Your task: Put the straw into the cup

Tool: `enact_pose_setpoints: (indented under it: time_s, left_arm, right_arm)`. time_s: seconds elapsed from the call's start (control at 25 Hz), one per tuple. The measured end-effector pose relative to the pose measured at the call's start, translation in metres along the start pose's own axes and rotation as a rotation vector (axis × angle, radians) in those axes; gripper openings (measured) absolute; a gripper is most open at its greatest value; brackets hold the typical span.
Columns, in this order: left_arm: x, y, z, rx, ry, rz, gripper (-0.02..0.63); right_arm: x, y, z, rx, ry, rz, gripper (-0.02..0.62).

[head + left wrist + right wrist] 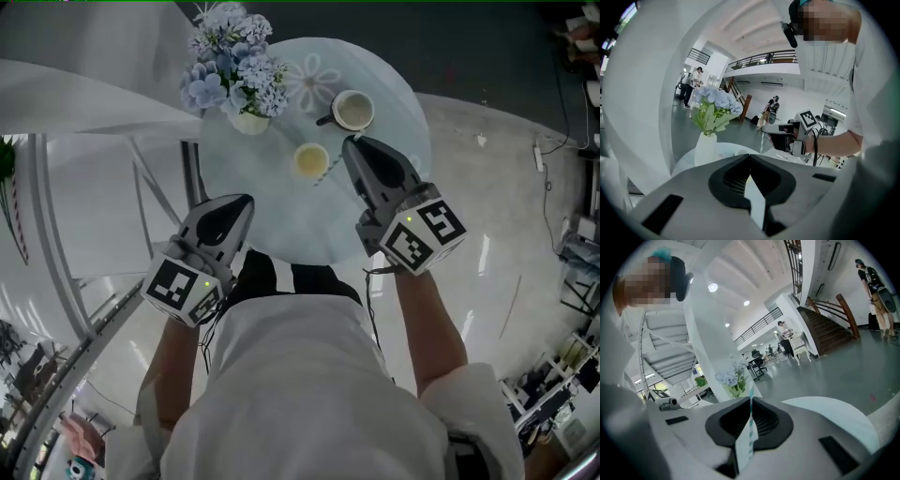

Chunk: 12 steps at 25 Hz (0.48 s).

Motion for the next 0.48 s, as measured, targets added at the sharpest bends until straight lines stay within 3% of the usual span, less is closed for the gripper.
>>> enact_pose_setpoints:
  time_s: [0.48]
  left_arm:
    - [-0.014, 0.012, -0.007, 0.022, 0.04, 0.037, 0.021]
  right_arm:
    - [-0.013, -0.024, -0.031, 0.001, 0.02, -0.005, 0.032]
Point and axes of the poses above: the fingertips, and each gripper's own axes: z backward along the fingers, y to its left, x out of its top, the point moved 10 cm from there along z, backward along the fingers, and after that the axes turned 1 degree about -x, right-handed, at the moved point
